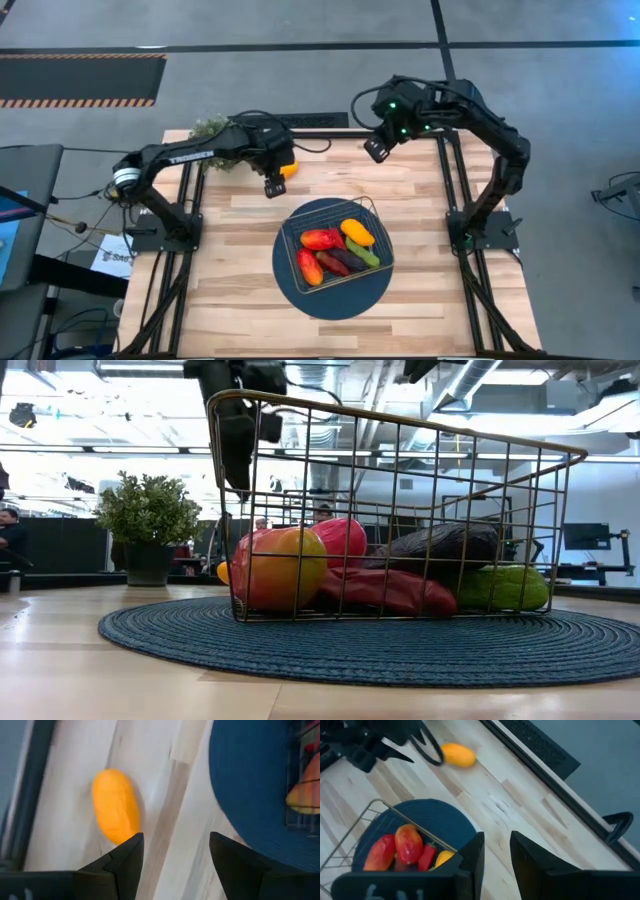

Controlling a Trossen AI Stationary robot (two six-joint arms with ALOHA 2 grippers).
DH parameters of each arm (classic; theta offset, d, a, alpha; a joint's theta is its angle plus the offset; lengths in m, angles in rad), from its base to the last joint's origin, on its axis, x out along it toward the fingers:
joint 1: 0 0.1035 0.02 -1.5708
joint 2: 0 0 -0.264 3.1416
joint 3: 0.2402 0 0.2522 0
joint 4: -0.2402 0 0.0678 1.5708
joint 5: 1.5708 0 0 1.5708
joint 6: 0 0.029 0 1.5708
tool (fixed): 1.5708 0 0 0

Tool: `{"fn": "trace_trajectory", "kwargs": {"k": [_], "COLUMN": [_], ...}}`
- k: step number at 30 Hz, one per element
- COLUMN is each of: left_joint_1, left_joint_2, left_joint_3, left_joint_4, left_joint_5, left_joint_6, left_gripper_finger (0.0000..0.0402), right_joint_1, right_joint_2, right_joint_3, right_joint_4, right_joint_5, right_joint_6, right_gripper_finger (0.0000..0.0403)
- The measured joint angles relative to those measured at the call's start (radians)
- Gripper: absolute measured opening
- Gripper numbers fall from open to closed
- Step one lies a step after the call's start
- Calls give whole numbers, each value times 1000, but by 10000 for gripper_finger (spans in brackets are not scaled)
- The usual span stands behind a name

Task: Build produce basket
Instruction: Put the yellow mango into the gold wire basket

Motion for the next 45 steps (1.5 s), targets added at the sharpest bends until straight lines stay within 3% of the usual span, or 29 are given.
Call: {"fn": "trace_trajectory", "kwargs": {"k": [7,19,34,45], "left_joint_1": [28,115,177,181], "left_joint_2": [120,213,212,250], "left_joint_3": [29,36,30,30], "left_joint_4": [-19,-13,63,100], "left_joint_5": [-88,-69,20,-28], "left_joint_6": [-40,-138,10,21], "left_gripper_finger": [213,213,213,272], "right_joint_1": [0,-1,-1,0], "right_joint_2": [-4,0,0,0], "right_joint_3": [0,0,0,0], "right_joint_4": [0,0,0,0], "right_joint_5": [-3,-4,-4,-5], "right_joint_6": [-102,-160,-137,-107], "right_gripper_finger": [113,114,114,114]}}
